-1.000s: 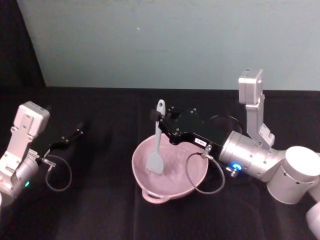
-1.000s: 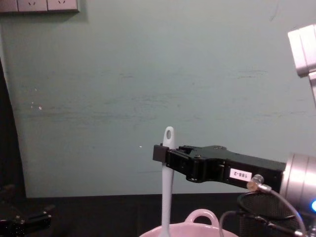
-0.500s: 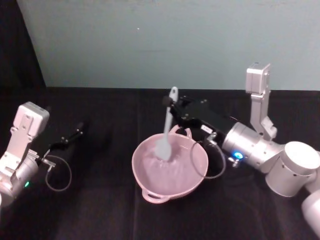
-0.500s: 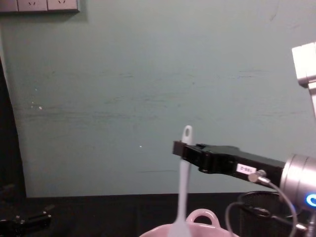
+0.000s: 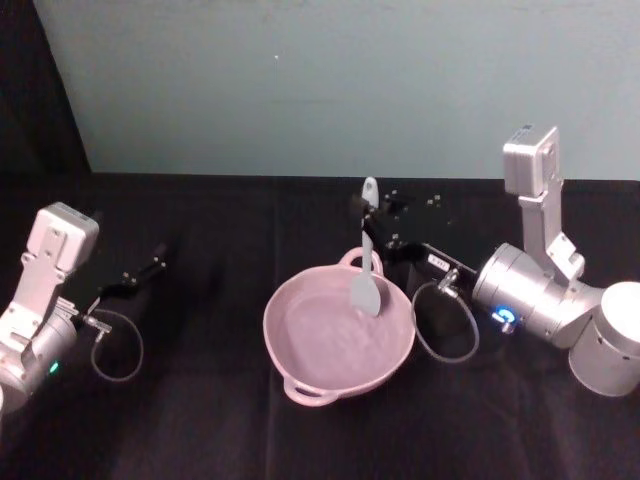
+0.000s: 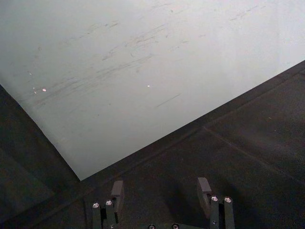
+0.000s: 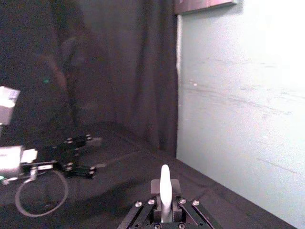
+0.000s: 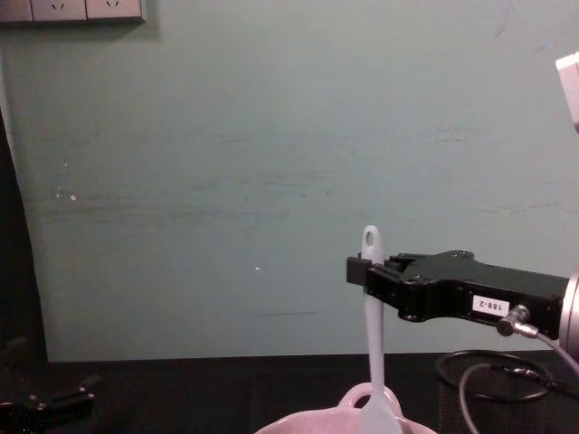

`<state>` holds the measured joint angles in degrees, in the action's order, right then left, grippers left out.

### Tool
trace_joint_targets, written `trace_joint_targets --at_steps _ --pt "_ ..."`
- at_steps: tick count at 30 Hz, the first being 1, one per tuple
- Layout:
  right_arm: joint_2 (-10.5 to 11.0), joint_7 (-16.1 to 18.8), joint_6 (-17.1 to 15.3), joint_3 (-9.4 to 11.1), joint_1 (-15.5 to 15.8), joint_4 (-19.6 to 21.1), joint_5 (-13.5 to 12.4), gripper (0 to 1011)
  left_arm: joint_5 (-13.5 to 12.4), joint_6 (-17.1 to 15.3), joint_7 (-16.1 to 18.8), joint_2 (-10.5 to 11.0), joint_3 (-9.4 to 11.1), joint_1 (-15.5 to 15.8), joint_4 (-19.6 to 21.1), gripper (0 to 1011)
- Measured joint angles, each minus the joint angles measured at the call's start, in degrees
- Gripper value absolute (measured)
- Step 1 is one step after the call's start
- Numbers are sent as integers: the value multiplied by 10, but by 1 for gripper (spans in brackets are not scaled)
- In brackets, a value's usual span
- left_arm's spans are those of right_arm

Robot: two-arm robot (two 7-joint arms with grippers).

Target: Use the one hand to pick up the spoon and stir the clear water in the bowl.

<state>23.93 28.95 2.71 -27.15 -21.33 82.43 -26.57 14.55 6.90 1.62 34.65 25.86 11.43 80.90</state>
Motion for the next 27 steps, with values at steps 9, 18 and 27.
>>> trace_joint_targets --at_steps 9,18,27 --pt "-14 34 -6 -14 13 22 -17 121 0 0 0 0 0 0 0 1005" --pt "-49 45 -4 -17 1 -17 -59 121 0 0 0 0 0 0 0 1005" --pt "-60 29 3 -6 -18 -65 -66 121 0 0 0 0 0 0 0 1005"
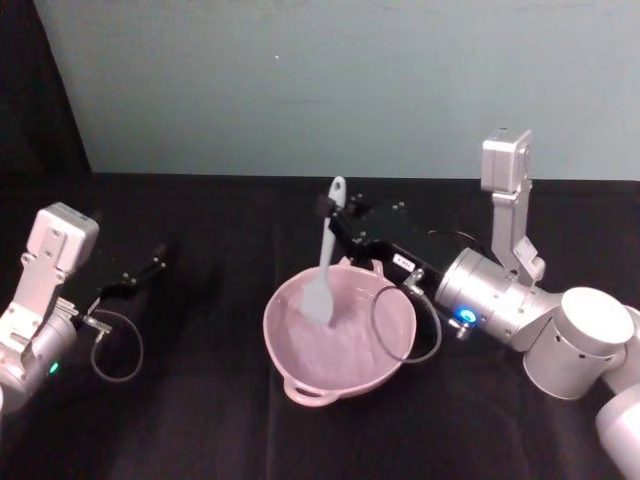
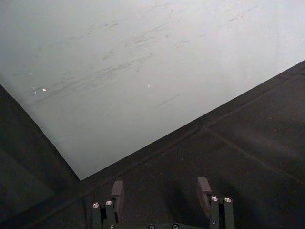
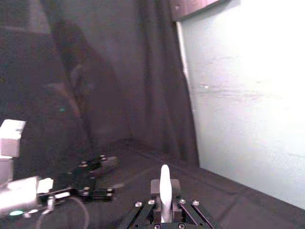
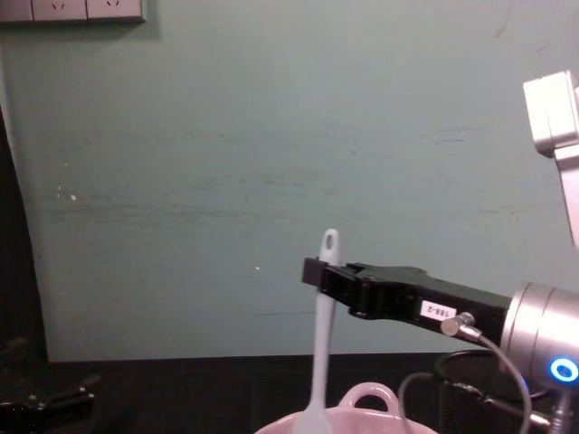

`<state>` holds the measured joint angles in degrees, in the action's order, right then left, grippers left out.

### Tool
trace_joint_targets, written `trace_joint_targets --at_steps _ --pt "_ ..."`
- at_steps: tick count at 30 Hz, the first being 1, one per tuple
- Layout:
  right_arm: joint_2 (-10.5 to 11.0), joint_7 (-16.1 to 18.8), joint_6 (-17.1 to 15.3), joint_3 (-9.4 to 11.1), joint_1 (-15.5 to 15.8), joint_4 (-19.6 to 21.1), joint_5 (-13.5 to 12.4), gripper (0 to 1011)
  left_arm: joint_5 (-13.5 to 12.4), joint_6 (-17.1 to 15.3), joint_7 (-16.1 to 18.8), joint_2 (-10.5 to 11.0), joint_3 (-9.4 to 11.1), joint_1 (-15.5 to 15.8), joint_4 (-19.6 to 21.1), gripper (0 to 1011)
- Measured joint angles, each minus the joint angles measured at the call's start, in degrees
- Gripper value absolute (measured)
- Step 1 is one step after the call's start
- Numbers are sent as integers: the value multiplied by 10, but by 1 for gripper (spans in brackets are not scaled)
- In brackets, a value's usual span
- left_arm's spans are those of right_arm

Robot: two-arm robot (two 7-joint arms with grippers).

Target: Use the one hand to pick up the spoon and stir the clear water in the bowl.

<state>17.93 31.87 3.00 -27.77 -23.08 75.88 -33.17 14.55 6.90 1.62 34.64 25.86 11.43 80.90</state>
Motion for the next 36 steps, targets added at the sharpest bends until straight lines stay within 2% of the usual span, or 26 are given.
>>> trace_joint_targets --at_steps 5,12,19,22,26,29,36 --pt "9 -13 3 9 0 0 9 121 0 0 0 0 0 0 0 1005" --pt "34 -29 4 21 16 30 32 121 0 0 0 0 0 0 0 1005" --pt "54 -33 -6 13 36 80 63 121 0 0 0 0 0 0 0 1005" --pt "56 -31 -10 7 40 92 70 121 0 0 0 0 0 0 0 1005" --pt "53 -23 -17 -7 45 111 77 121 0 0 0 0 0 0 0 1005" --pt "44 -16 -20 -14 43 114 77 121 0 0 0 0 0 0 0 1005" --pt "16 -8 -25 -19 23 78 57 121 0 0 0 0 0 0 0 1005"
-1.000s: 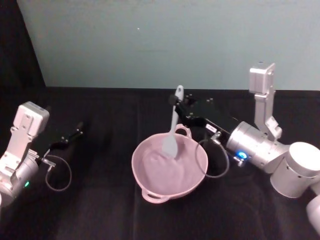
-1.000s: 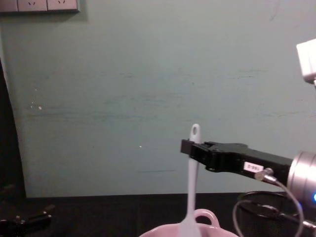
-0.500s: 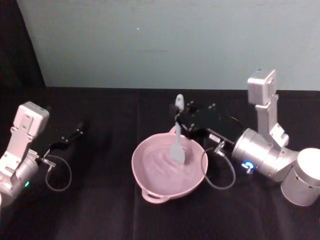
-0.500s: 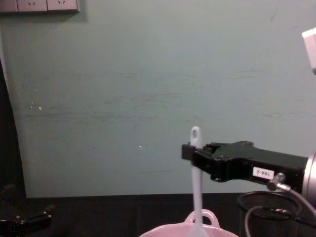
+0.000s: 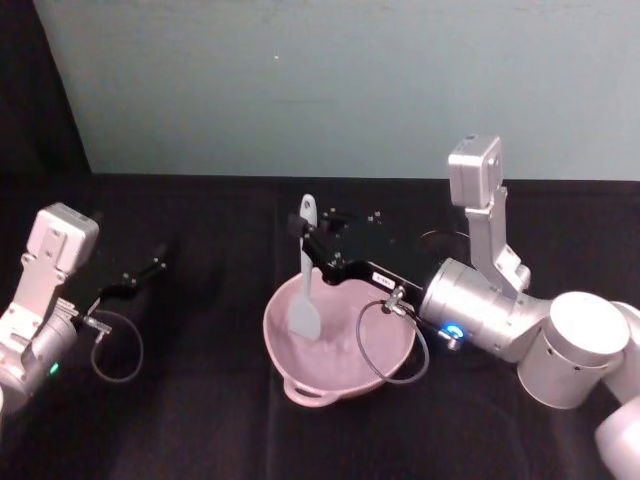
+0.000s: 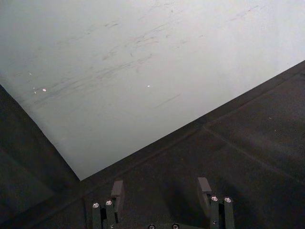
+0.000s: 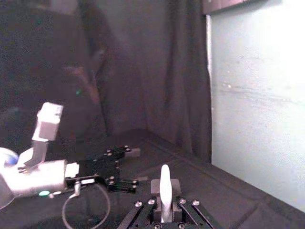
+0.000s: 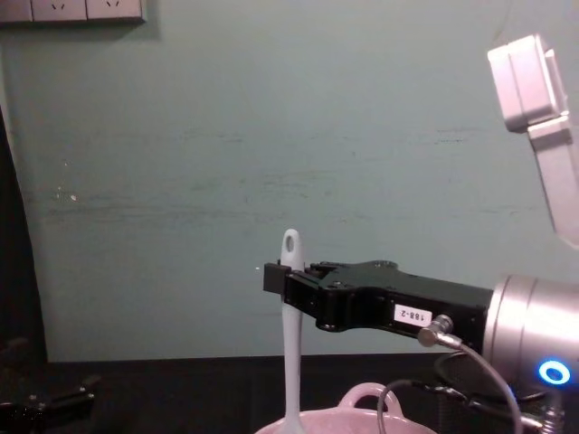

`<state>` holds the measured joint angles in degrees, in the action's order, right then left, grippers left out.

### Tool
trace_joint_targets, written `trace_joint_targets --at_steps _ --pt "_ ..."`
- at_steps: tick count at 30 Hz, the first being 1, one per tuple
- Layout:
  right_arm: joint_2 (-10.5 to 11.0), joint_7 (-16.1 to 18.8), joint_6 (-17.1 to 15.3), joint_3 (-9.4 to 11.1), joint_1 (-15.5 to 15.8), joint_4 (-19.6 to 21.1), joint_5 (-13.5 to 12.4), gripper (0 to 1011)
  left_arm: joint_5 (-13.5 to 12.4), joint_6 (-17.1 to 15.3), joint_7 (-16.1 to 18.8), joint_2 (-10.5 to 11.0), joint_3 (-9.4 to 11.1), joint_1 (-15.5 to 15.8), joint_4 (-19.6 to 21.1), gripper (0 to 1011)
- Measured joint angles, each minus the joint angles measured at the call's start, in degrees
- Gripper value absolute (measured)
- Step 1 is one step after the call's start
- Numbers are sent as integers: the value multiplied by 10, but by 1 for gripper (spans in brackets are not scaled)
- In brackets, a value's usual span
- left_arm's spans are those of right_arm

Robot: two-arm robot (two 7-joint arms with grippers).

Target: Use the one hand to pick up the spoon and stir the clear water in the bowl.

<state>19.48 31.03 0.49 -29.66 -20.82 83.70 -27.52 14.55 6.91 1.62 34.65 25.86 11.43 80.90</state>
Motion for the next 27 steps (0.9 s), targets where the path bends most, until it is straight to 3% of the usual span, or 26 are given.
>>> trace_joint_targets --at_steps 5,11,21,27 --pt "-14 -5 3 8 -15 -38 -13 121 0 0 0 0 0 0 0 1005" --pt "-9 -27 11 22 -20 -51 -1 121 0 0 0 0 0 0 0 1005" --pt "18 -41 9 40 1 -14 18 121 0 0 0 0 0 0 0 1005" --pt "27 -32 1 36 18 15 21 121 0 0 0 0 0 0 0 1005"
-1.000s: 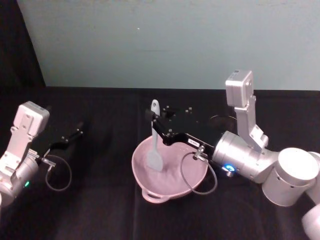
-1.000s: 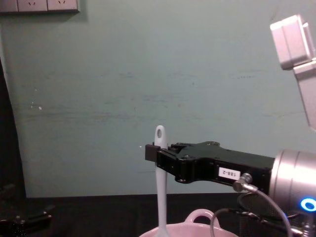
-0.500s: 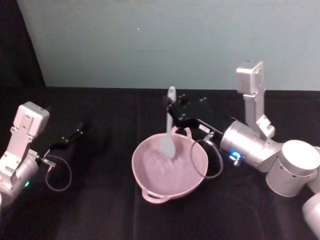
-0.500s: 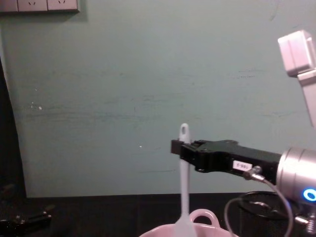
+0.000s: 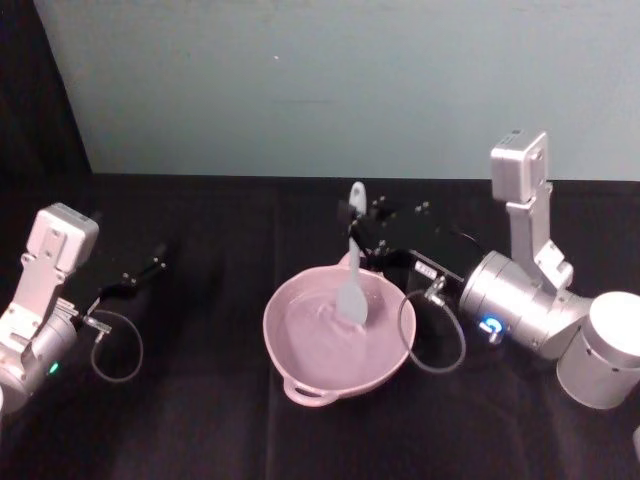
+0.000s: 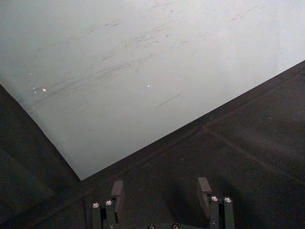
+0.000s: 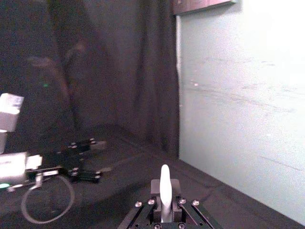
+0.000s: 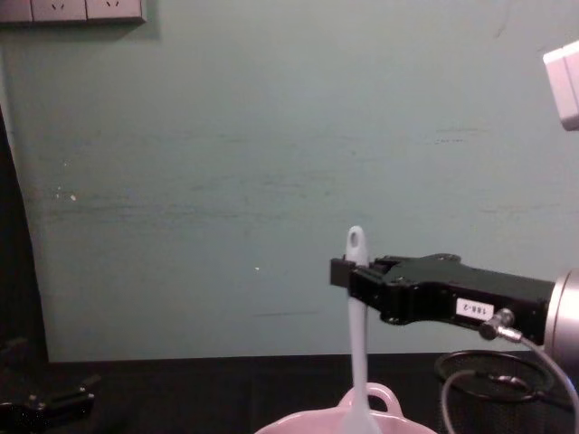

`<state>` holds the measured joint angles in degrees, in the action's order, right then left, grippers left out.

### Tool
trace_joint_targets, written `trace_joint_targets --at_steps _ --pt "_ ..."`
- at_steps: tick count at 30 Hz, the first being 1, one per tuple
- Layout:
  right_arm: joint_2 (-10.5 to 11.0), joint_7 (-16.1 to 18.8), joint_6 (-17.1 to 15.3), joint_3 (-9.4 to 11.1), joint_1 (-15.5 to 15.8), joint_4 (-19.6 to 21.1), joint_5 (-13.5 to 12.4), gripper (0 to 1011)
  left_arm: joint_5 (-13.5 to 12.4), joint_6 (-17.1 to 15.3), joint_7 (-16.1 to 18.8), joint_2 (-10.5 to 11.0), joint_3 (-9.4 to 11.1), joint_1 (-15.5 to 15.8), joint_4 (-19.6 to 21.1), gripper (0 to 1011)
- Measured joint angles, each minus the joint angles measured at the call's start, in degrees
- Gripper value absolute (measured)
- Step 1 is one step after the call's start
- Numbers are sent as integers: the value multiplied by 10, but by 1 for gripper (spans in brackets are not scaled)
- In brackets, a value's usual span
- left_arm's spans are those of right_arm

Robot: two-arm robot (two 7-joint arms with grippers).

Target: Use the one hand to pick up the spoon and stir the clear water in the bowl.

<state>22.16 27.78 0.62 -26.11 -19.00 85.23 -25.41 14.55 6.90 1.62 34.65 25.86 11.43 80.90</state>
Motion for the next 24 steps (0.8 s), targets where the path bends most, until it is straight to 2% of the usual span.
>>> trace_joint_targets --at_steps 5,11,20,24 --pt "-1 11 -6 -10 9 17 -2 121 0 0 0 0 0 0 0 1005" --pt "-12 16 -7 -23 10 24 -7 121 0 0 0 0 0 0 0 1005" --pt "-40 15 -2 -27 -11 -18 -20 121 0 0 0 0 0 0 0 1005" --pt "-48 6 4 -21 -25 -53 -20 121 0 0 0 0 0 0 0 1005"
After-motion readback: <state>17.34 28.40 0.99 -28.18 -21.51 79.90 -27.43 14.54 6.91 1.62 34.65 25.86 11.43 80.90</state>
